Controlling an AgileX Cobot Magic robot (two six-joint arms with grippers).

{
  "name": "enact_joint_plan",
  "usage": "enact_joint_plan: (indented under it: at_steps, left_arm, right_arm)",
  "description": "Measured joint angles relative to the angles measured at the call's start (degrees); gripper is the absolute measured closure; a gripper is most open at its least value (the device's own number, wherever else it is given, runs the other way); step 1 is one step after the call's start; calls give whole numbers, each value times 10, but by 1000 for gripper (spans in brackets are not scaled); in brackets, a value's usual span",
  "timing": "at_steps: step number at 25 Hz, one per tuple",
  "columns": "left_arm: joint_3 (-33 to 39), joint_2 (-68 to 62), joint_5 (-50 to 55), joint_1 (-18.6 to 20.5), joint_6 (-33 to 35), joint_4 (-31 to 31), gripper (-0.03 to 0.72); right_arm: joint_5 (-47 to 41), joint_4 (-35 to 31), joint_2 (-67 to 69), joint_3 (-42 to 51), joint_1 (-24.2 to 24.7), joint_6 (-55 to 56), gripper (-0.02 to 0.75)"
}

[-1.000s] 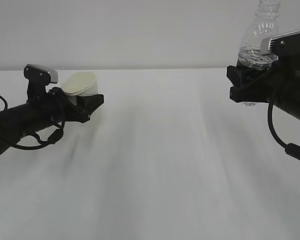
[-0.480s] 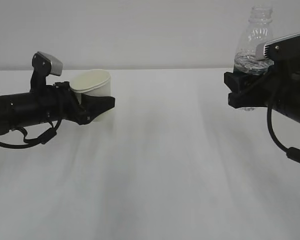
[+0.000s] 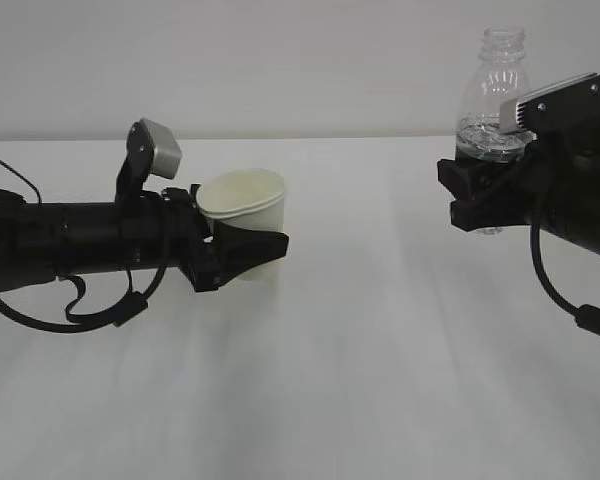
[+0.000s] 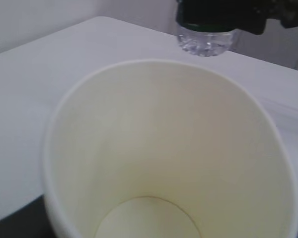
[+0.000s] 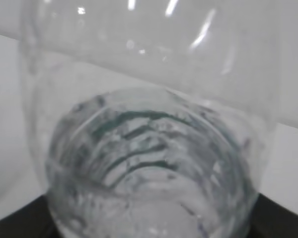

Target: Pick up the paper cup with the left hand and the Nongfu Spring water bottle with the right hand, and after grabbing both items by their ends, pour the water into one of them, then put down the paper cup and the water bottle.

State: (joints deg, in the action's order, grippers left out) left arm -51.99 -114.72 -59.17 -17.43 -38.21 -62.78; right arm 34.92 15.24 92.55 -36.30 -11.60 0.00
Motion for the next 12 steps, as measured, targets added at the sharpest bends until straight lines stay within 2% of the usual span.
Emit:
enact_joint_plan:
  at_steps: [12]
  left_arm:
    - [0,0,-2,-88,0,1,208]
  right_arm:
    - [-2,94,0,0,0,47,291]
